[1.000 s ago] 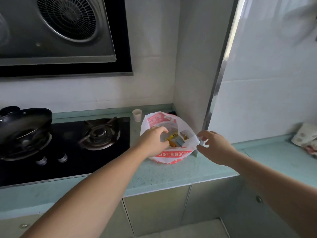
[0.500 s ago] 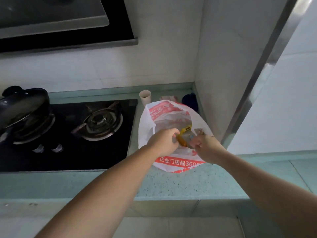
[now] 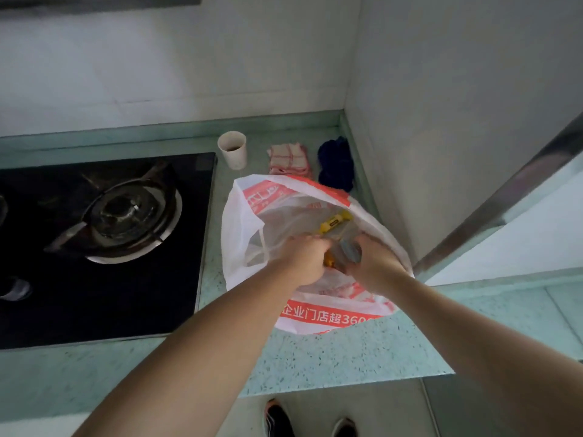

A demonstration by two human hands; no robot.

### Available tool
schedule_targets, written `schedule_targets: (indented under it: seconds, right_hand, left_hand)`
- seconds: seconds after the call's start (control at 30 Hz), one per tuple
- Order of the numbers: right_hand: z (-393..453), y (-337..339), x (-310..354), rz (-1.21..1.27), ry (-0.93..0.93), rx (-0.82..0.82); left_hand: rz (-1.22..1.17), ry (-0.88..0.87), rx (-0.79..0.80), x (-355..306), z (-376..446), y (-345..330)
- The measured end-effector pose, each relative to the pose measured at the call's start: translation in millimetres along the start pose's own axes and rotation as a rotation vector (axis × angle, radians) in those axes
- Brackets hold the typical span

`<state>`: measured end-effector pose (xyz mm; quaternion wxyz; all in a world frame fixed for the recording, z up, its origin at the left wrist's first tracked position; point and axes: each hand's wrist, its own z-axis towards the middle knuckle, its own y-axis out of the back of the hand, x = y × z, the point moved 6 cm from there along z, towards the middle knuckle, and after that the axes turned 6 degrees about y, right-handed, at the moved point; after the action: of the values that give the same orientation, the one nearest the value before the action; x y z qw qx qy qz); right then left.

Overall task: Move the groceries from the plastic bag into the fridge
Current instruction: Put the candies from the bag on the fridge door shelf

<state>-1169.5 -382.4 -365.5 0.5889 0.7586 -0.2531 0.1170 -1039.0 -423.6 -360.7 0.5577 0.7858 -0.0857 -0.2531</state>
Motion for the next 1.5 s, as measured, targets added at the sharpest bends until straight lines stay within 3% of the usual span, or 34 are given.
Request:
schedule_targets:
  seconds: [0.23, 0.5, 0.77, 0.93, 1.13, 1.3, 1.5]
  right_hand:
    - [21, -13, -2, -0.123, -0.030, -0.028]
    - [27, -15, -6, -0.083, -0.151, -0.085]
    - [12, 24, 29, 0.118, -0.082, -0.101]
    - [3, 64, 50, 0.309, -0.071, -0.161]
    - [-19, 91, 57, 0.621, -0.135, -0.141]
    - [-44, 120, 79, 0.495, -0.025, -0.147]
    - [-79, 147, 104, 0.439, 0.170, -0.159]
  left_hand:
    - [0.174, -0.127, -0.047, -3, 15, -6]
    - [0.015, -0.112, -0.076, 18, 17, -5]
    - [-0.243, -0.040, -0.072, 25, 22, 31]
    - [-0.362, -0.108, -0.039, 7, 18, 65]
    - [-0.403, -0.131, -0.253, -2, 3, 118]
    - [-0.374, -0.152, -0.264, -11, -22, 142]
    - [-0.335, -0.033, -0.343, -18, -81, 171]
